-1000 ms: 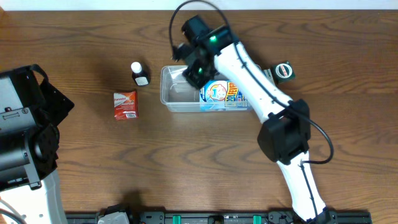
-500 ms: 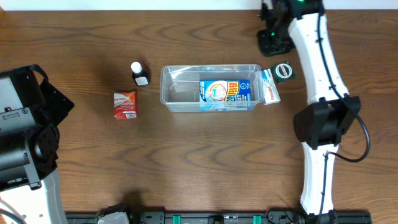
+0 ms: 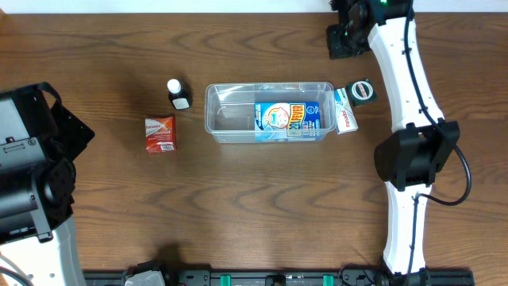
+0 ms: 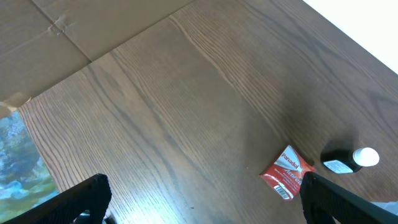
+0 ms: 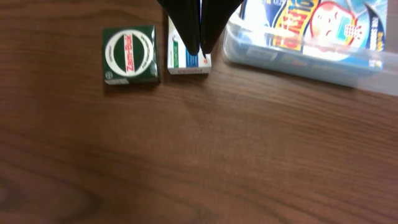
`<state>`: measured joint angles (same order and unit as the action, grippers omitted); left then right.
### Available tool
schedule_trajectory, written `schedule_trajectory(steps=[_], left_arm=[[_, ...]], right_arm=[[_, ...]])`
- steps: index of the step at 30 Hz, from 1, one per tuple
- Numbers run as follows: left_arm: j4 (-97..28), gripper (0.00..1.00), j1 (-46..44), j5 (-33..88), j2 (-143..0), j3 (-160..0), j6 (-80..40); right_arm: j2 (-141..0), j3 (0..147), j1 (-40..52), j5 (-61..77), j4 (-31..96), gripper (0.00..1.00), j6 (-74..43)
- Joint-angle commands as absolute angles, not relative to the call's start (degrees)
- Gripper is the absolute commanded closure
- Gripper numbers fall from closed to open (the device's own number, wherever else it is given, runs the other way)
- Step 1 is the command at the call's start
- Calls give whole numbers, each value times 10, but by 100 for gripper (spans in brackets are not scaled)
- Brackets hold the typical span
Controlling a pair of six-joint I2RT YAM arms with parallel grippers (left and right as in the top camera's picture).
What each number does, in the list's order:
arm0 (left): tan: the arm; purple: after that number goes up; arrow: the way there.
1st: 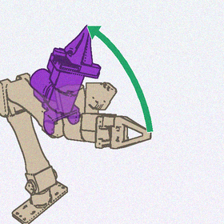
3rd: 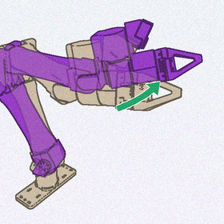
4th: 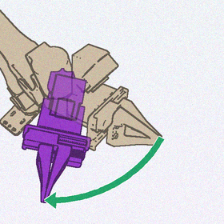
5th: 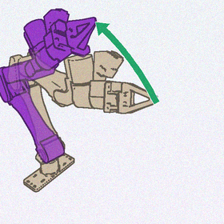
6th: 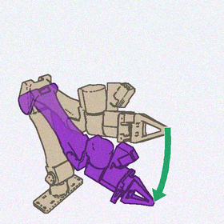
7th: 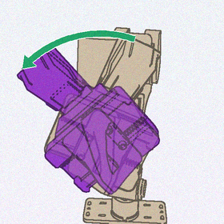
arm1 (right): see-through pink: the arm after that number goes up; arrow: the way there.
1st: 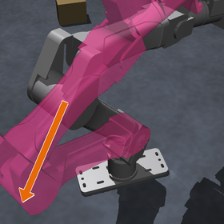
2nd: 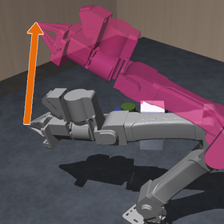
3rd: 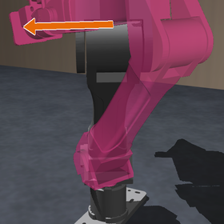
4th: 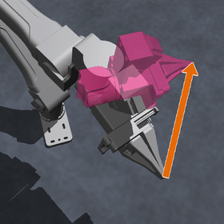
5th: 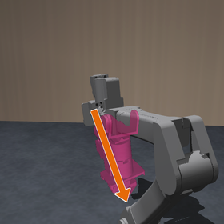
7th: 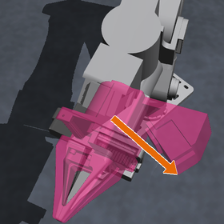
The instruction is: Pack container
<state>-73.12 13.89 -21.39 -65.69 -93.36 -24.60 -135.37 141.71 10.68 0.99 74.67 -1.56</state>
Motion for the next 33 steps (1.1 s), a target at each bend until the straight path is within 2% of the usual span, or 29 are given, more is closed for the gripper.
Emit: schedule_trajectory(steps=[1,9,33], left_arm=[[-733,2,142,-221,-658,-945,-243],[-733,2,142,-221,-659,-945,-243],[-733,2,142,-221,-658,-945,-243]], right_arm=[[-1353,1377,115,22,728,99,-28],[-1353,1352,143,37,704,99,-27],[-1353,1352,184,41,769,99,-30]])
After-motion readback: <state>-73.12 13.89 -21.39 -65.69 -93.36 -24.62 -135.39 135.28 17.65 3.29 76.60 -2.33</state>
